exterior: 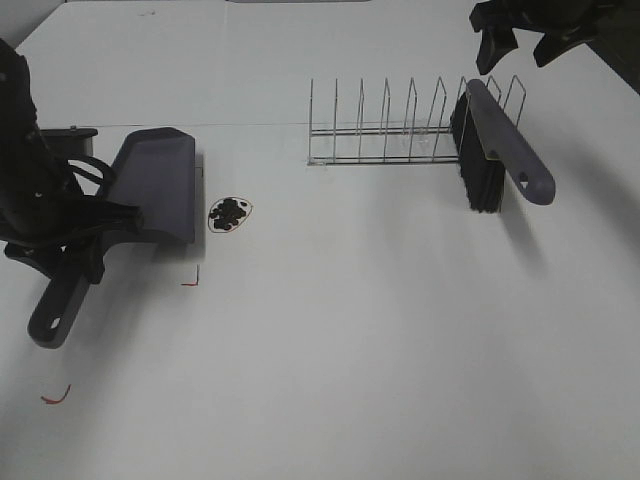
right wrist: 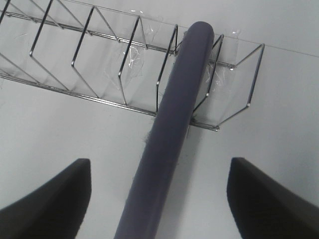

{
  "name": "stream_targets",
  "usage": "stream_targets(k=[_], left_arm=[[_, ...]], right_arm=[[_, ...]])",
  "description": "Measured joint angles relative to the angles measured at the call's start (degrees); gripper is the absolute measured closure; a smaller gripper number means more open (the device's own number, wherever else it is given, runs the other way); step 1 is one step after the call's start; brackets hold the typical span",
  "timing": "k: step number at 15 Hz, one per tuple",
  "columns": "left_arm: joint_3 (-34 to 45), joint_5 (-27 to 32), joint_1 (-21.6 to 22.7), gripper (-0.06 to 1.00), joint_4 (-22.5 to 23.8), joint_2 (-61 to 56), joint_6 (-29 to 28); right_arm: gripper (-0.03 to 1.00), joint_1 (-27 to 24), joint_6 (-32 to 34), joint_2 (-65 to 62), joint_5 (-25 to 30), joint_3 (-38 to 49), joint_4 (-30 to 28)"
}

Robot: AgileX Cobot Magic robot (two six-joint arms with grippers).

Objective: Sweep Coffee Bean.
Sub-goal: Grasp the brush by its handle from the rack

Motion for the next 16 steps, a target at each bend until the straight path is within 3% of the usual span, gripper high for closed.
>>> stream_targets(k=[13, 14, 16], left_arm=[[0.00, -0.06, 0.00, 0.62, 0.00, 0.00, 0.00], [0.00, -0.06, 0.00, 0.62, 0.00, 0.00, 0.00], [0.00, -0.06, 0.00, 0.62, 0.00, 0.00, 0.00]], right_arm=[[0.36, 0.00, 3.95, 10.83, -1.66, -2.41, -0.06], [0.40, 0.00, 4.13, 11.34, -1.66, -2.41, -0.06], [0.68, 0.00, 7.33, 11.57, -2.29, -2.58, -0.80]])
